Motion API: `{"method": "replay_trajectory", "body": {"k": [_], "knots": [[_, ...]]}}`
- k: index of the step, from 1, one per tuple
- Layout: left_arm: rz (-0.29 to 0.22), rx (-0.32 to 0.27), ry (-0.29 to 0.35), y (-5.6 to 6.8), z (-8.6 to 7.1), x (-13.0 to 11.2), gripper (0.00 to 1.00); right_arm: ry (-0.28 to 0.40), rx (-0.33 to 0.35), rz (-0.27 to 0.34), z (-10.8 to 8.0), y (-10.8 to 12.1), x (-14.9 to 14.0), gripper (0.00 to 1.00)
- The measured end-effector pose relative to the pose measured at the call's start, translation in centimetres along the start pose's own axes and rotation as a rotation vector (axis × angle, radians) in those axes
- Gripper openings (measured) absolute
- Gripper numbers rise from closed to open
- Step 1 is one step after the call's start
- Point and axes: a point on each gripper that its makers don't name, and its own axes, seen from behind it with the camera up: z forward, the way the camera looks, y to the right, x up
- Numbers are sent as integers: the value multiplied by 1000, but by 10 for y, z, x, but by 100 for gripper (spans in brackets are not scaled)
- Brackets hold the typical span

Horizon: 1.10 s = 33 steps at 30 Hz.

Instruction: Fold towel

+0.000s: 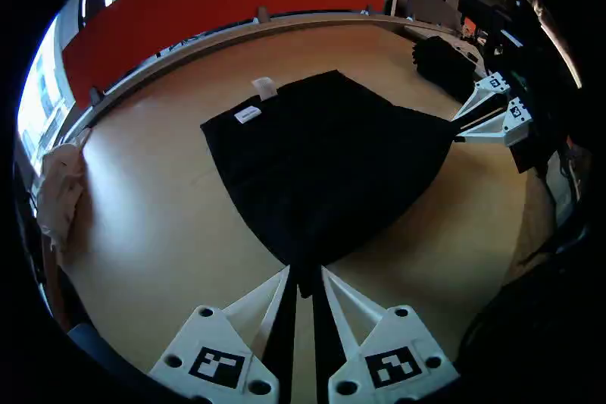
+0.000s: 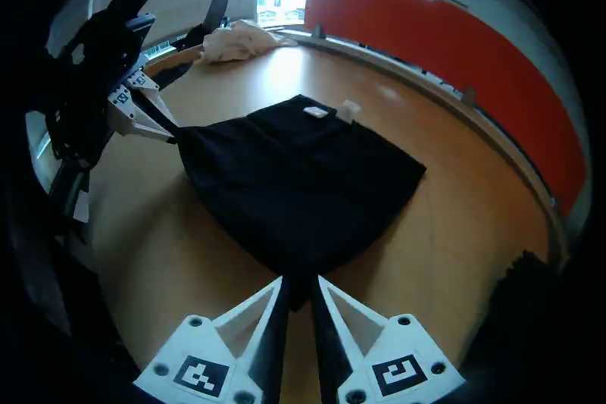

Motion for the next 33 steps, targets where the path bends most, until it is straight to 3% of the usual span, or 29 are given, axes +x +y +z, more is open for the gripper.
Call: {"method": "replay_trajectory", "body": {"k": [14,26,33], "knots": [[4,20,-1,1,-38,17,13,77,-11,7,-35,-4,36,19],[-23,5,39,8,-65,42,13,96,-22,20,-60,-5,43,19],[-21,6,46,9,-71,47,13,99,-18,27,-70,-9,44,19]]}}
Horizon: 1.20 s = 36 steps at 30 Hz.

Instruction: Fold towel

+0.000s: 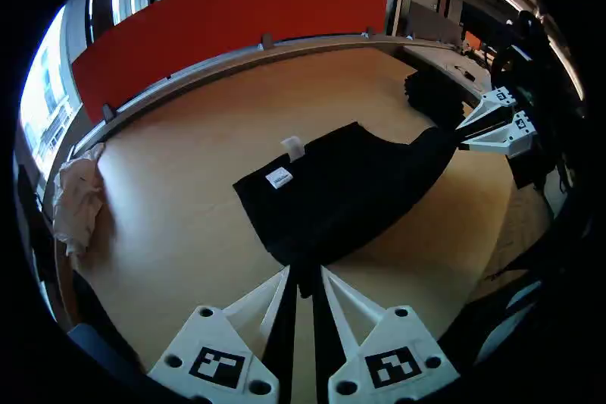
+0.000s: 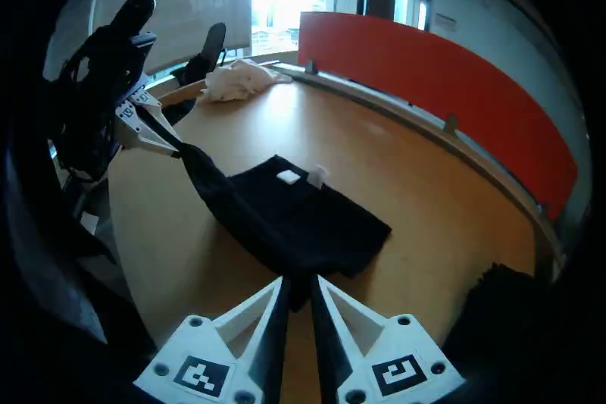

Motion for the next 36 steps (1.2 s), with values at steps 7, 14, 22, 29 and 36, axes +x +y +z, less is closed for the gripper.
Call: {"method": "replay_trajectory", "body": {"k": [7,14,22,29,36], "knots": [[2,0,6,2,-7,4,13,3,2,-8,-9,-2,5,19],[-5,-7,18,2,-15,10,13,7,9,-7,-19,-4,12,19],[-6,-9,24,3,-21,13,13,6,12,-14,-24,-7,14,19],[-5,-12,18,5,-20,10,13,-1,16,-17,-23,-9,11,19],[-13,-18,18,6,-17,12,13,-10,16,-21,-20,-8,9,19]]}}
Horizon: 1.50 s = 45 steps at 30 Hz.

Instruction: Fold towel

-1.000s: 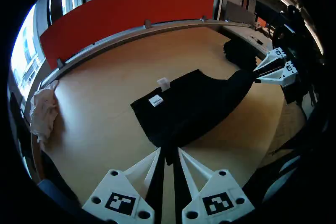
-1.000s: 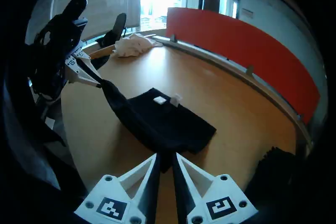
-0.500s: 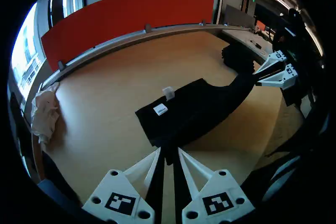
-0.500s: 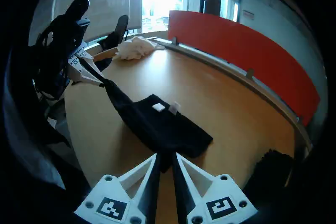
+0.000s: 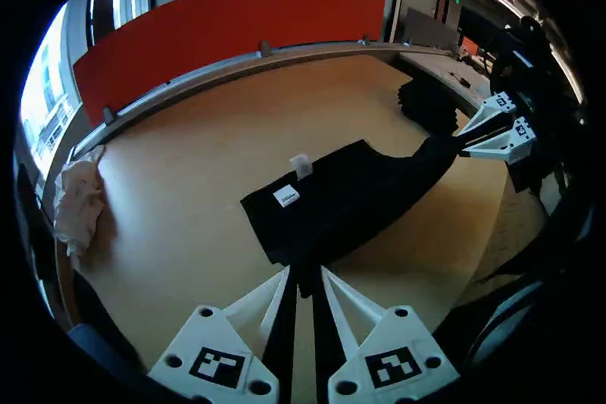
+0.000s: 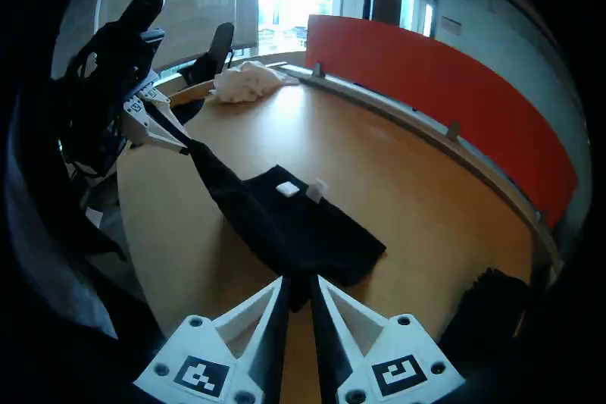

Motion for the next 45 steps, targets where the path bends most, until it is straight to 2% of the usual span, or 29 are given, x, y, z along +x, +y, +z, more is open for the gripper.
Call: {"method": "replay_trajectory", "body": {"k": [13,26,36,45], "knots": [[-12,23,-1,-12,17,10,13,-38,-10,8,18,16,-2,19],[-3,49,-8,-30,47,22,13,-71,-30,33,44,43,-2,19],[4,49,-22,-34,62,22,13,-97,-30,28,56,54,-7,19],[14,59,-44,-41,83,19,13,-121,-30,31,73,65,-14,19]]}}
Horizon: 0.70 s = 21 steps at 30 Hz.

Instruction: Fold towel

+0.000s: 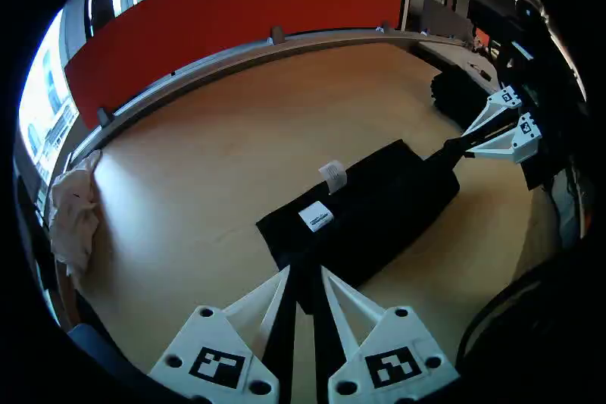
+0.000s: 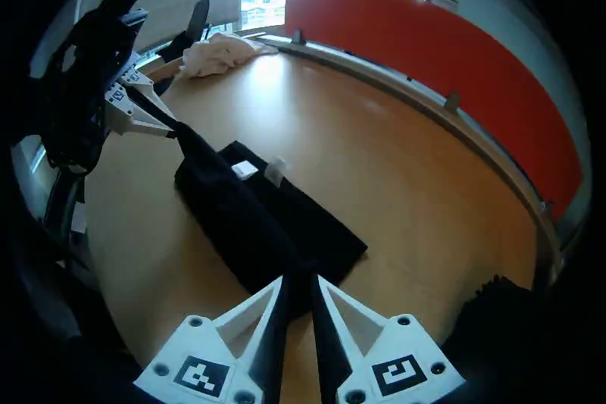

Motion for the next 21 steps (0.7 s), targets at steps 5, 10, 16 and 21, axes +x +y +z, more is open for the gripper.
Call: {"method": "replay_trajectory", "body": {"k": [5,10,16,21], "knots": [[2,10,-11,-5,11,-1,13,-11,-2,13,12,7,-2,18],[4,17,-21,-7,21,-3,13,-22,-2,25,20,11,-5,19],[13,31,-28,-9,30,-5,17,-33,-5,36,28,15,-9,18],[18,55,-32,-15,39,-5,23,-45,-13,48,36,20,-13,19]]}}
